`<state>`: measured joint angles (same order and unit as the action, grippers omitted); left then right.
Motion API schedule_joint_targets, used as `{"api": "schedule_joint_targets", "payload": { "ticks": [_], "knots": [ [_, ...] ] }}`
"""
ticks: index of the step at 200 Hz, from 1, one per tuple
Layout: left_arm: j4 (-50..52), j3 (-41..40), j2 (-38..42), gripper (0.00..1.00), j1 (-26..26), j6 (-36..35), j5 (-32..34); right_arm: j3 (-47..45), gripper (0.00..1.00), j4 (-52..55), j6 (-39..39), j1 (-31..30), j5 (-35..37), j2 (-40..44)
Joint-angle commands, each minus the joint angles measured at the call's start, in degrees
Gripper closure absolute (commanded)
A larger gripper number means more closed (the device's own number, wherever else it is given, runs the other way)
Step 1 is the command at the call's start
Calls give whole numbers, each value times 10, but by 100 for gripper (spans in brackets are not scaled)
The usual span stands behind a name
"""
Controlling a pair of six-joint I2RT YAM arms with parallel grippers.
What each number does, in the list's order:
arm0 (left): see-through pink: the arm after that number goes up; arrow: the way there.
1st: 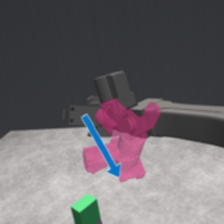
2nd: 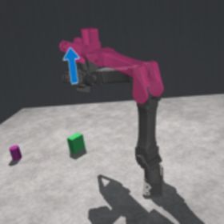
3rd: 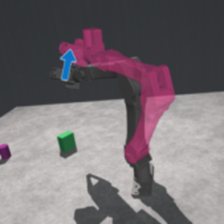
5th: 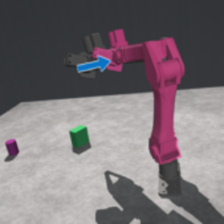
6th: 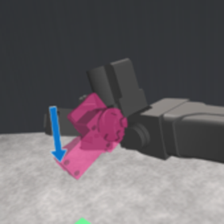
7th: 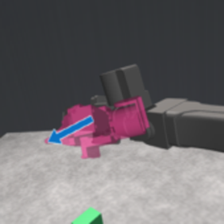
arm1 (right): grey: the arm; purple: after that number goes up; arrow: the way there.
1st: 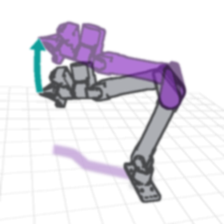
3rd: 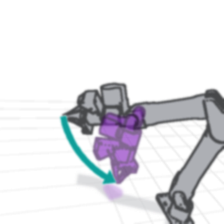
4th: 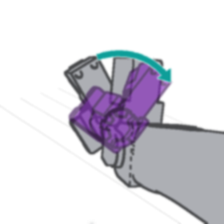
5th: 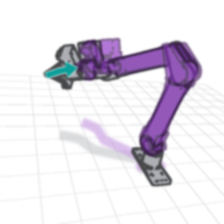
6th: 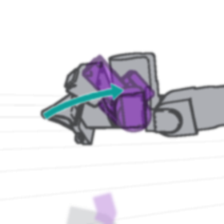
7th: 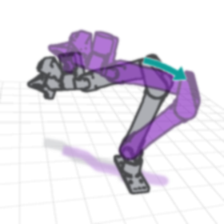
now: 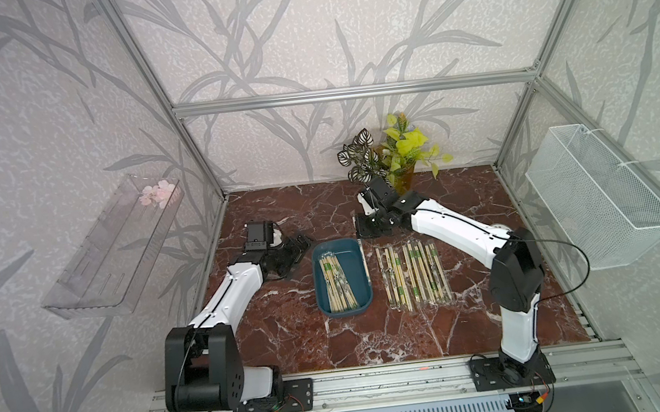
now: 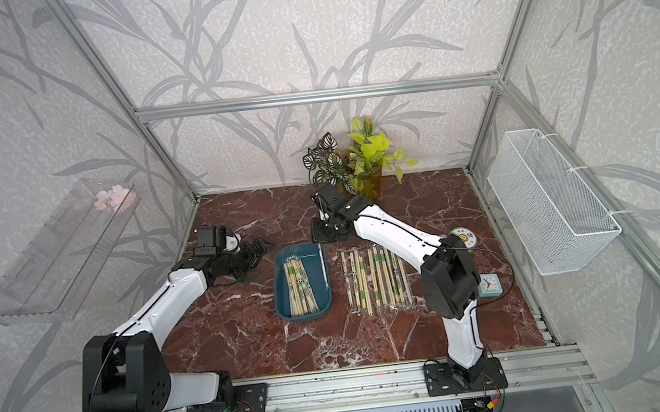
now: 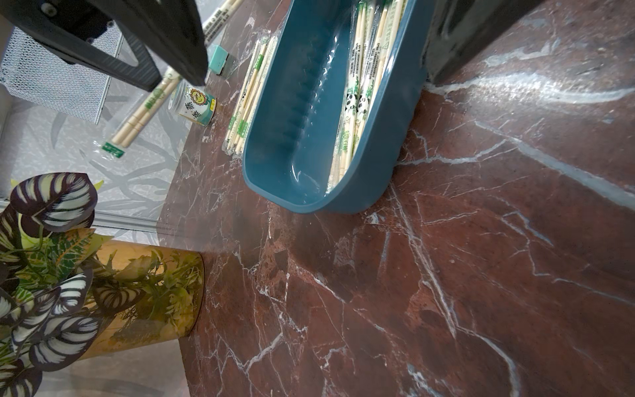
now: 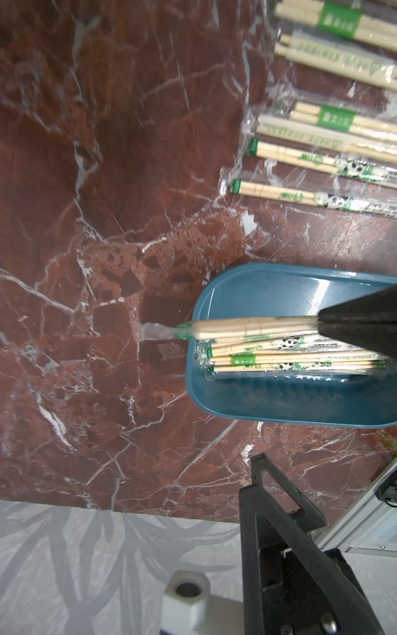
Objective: Take the paired disposable chopsticks out of the storage box
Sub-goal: Place the paired disposable chopsticks at the center of the board.
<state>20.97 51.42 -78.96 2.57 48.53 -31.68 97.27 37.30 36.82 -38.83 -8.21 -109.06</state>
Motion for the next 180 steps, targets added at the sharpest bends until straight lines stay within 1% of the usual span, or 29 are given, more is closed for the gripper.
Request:
{"api": "schedule_joint_targets", "payload": {
  "ticks": [1,23,68,103,163,180],
  "knots": [
    [2,13,8,0,2,-5,-8,-49,100,-10,6,17,16,38],
    [3,13,6,0,5,-6,-7,-100,100,-18,2,22,22,51],
    [7,14,4,0,9,-7,-6,-167,100,-50,23,11,12,33],
    [8,16,5,0,10,-7,-4,-171,100,-58,27,-9,21,0],
    [7,13,3,0,12,-9,-6,-157,100,-48,19,-11,42,-49],
    [7,13,2,0,12,-11,-7,-148,87,-39,17,-11,43,-57]
  ]
}}
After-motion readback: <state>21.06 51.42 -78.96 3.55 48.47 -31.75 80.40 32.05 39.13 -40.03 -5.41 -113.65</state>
